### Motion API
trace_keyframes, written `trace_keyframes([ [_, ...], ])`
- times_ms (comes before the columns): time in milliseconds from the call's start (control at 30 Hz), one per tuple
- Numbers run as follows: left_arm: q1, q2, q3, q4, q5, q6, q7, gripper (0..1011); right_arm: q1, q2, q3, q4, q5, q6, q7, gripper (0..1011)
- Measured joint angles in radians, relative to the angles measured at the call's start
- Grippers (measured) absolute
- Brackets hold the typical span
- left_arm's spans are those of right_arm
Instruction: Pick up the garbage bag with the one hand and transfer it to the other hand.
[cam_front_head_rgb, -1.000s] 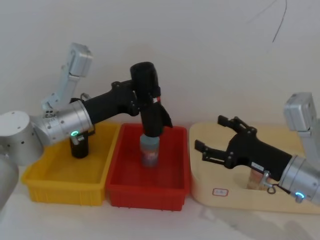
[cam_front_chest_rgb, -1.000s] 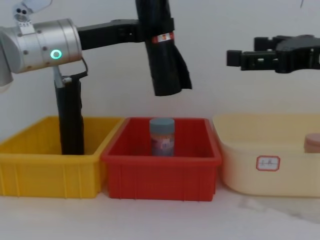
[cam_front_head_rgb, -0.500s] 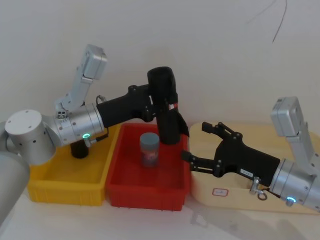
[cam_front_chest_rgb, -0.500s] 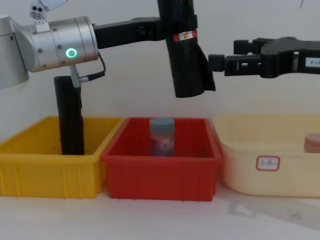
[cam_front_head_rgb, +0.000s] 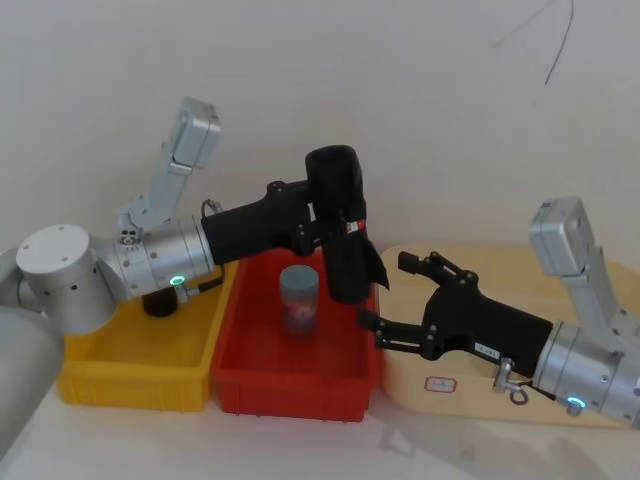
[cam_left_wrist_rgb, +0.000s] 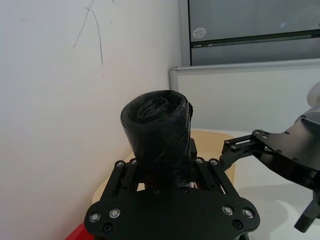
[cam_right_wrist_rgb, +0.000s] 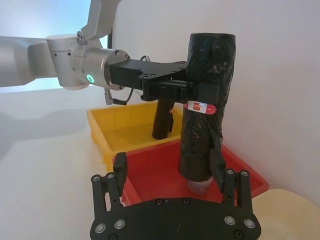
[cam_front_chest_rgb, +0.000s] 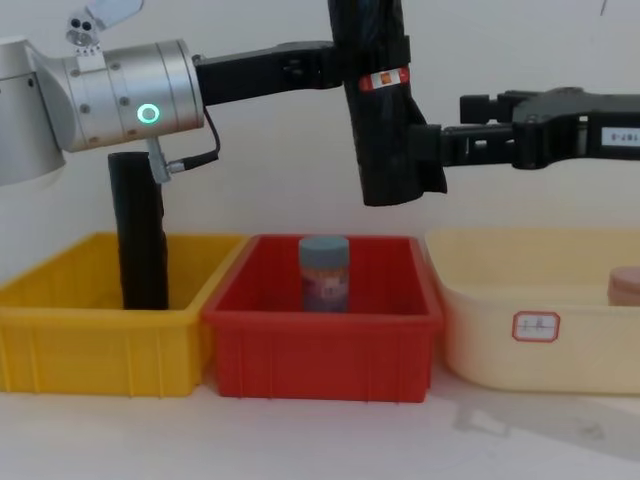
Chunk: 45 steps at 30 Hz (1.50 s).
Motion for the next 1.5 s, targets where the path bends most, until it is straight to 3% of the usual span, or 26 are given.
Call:
trace_keyframes([
  [633, -0.001, 0.007, 0.012, 0.001, -0.018, 0.003, -0.012, 426, 0.014, 0.0, -0.021, 0.03, -0.007, 0.018, -0.041, 1000],
  [1500, 0.006, 0.006, 0.025, -0.016, -0.02, -0.01, -0.012, 425, 0.097, -0.055, -0.064, 0.109, -0.006, 0.112, -0.114, 1000],
])
